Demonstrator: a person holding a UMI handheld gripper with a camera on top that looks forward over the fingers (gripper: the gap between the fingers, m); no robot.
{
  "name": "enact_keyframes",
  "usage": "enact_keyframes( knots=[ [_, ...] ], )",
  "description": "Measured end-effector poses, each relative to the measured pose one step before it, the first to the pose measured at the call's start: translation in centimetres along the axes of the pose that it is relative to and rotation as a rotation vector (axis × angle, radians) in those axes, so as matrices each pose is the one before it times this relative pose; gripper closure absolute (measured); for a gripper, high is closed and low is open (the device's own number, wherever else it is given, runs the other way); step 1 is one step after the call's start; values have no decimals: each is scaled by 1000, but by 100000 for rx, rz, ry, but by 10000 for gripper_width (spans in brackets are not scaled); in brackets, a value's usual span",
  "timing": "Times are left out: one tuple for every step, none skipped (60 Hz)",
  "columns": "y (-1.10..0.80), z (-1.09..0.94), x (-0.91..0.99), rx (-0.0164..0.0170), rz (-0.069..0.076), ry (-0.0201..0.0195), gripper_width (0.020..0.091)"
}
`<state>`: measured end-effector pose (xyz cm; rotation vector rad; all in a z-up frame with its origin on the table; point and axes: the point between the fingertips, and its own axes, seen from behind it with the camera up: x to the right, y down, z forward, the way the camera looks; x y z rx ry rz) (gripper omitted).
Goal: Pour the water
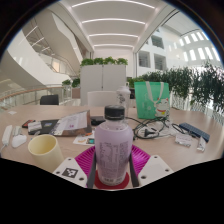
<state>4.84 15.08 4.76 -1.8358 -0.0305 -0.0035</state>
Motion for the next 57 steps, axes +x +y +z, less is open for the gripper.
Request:
enact_keyframes(
  knots=[
    [1,-34,86,88,311,291,590],
    [-32,-49,-36,314,373,-188,590],
    [-22,457,-122,-212,421,72,589],
    [-489,-1268,-1421,-198,401,329,589],
    [32,41,-23,-90,361,91,587],
    [27,0,-26,50,201,126,580],
    [34,-40,-24,44,-39,182,577],
    [-183,-108,-50,-409,-199,101,569],
    [14,9,-18,-167,-293,142,562],
    [30,10,-30,-352,-352,99,553],
    [120,-58,14,-916,-369,166,542],
    [229,150,-16,-1488,-151,213,526],
    [591,287,559,-2051,58,316,503],
    [536,-100,116,-2836,116,639,472],
    [476,-165,-29,-2553,280,121,434],
    [282,-288,-204,-1719,371,-493,394],
    [155,-310,-228,-942,450,-788,358],
    [207,436,-167,-541,519,-591,320],
    [-137,-1556,-751,-511,610,-521,288],
    [70,-472,-212,-540,618,-361,266],
    [132,-503,-122,-749,681,24,258],
    [209,-616,-173,-892,518,-79,260],
    [169,-311,-152,-836,332,-115,261],
    [184,-600,-207,-759,205,-54,262],
    [147,-661,-166,-613,60,224,263],
    [161,-726,-110,-530,-55,449,265],
    [107,-832,-134,-378,-100,487,265],
    [115,-619,7,-622,21,361,264],
    [166,-859,-46,-419,-63,817,265],
    [136,-952,-71,-453,76,831,263],
    [125,-1003,-87,-386,101,816,265],
    [98,-1073,-132,-316,145,661,265],
    [-49,-562,-38,-429,167,236,266],
    [105,-1011,-179,-344,104,377,265],
    [89,-1040,-224,-305,35,246,264],
    [81,-1072,-220,-235,91,257,265],
    [88,-1153,-196,-143,284,366,265],
    [70,-1119,-144,-125,531,525,264],
    [-68,-886,-150,-331,617,547,264],
    [90,-1077,-204,-123,666,500,263],
    [62,-1088,-256,-64,617,334,261],
    [30,-1095,-264,-9,606,227,263],
    [49,-1069,-306,43,499,87,265],
    [16,-1052,-268,120,354,-66,266],
    [-129,-751,-296,-7,193,-85,265],
    [110,-1271,-334,44,49,47,265],
    [63,-1017,-204,-13,-105,179,264],
    [54,-1043,-193,-16,-262,301,266],
    [54,-1022,-183,-18,-464,404,264],
    [10,-995,-157,122,-563,514,267],
    [-13,-1000,-115,319,-578,687,266],
    [-118,-771,-9,454,-479,925,268],
    [-140,-850,-39,381,-395,1138,266],
    [-111,-959,-102,621,-259,1136,265],
    [-211,-924,12,674,-73,1072,266],
    [-245,-935,23,777,-24,980,263],
    [-253,-884,56,729,107,797,264]
  ],
)
